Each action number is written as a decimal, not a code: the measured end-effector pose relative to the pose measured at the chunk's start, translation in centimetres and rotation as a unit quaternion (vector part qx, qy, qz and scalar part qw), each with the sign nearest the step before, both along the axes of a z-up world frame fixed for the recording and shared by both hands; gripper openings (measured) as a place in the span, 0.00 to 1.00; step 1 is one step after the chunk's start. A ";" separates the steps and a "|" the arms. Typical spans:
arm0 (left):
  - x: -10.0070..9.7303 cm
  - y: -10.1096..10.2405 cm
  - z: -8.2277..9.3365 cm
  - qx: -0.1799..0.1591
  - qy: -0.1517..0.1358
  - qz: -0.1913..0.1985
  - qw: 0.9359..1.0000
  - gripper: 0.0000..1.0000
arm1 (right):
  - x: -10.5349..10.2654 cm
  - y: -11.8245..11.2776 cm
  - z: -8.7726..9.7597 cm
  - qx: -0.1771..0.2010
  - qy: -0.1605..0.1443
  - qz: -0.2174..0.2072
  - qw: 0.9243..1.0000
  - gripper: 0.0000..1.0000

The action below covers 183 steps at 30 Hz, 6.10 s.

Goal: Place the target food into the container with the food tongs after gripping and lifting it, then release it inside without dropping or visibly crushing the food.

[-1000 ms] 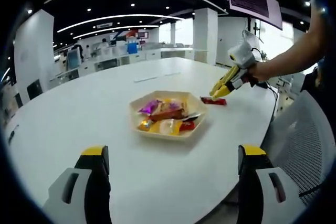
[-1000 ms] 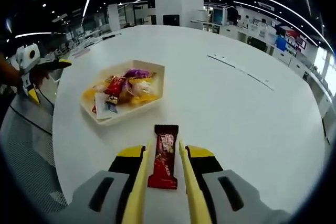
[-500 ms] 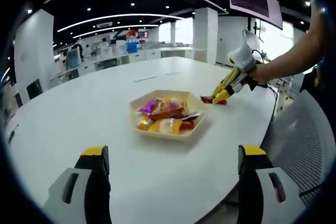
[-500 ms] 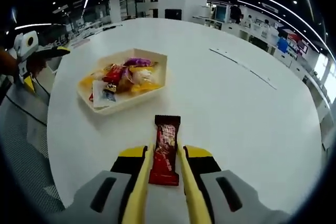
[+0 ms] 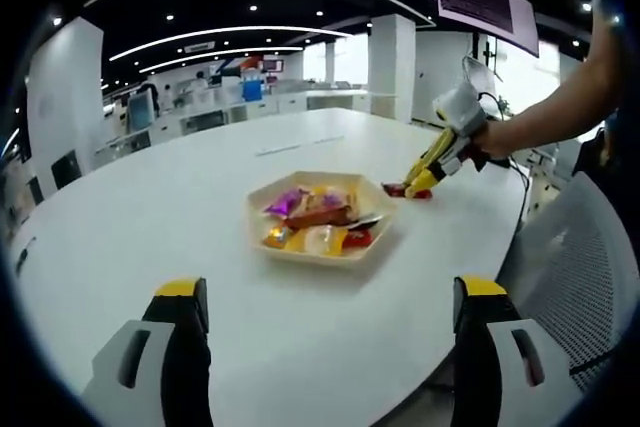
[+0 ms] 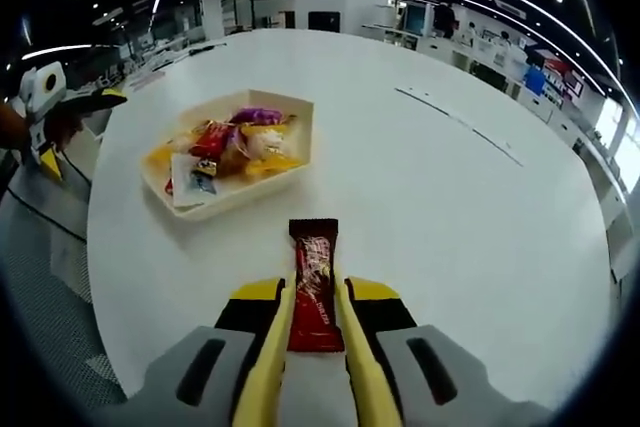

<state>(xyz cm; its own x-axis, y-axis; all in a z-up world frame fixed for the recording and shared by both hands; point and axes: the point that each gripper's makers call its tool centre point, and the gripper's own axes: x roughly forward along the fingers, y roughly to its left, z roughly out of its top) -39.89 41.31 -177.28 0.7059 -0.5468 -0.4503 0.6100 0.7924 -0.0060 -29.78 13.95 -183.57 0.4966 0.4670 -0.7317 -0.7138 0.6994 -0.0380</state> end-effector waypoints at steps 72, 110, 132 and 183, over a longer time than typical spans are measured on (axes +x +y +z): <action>0.1 0.2 0.5 0.001 -0.009 0.005 1.000 0.98 | 5.2 3.5 8.7 -0.012 -0.038 0.070 0.997 0.23; 0.0 -0.1 0.7 0.003 -0.018 -0.004 1.000 0.99 | 0.7 16.6 9.7 0.023 -0.034 0.168 0.985 0.24; 0.2 0.0 1.1 -0.001 -0.023 0.002 1.000 0.98 | 0.3 18.4 8.9 0.026 -0.032 0.185 0.982 0.25; 0.2 -0.1 2.6 -0.062 -0.020 0.010 0.998 0.99 | -0.3 6.6 14.7 0.058 -0.107 0.106 0.987 0.27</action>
<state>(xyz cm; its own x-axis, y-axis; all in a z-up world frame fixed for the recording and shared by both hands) -39.74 41.16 -174.64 0.7331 -0.5828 -0.3505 0.5964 0.7986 -0.0806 -30.12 20.55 -168.91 0.5153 0.6521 -0.5561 -0.8294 0.5429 -0.1319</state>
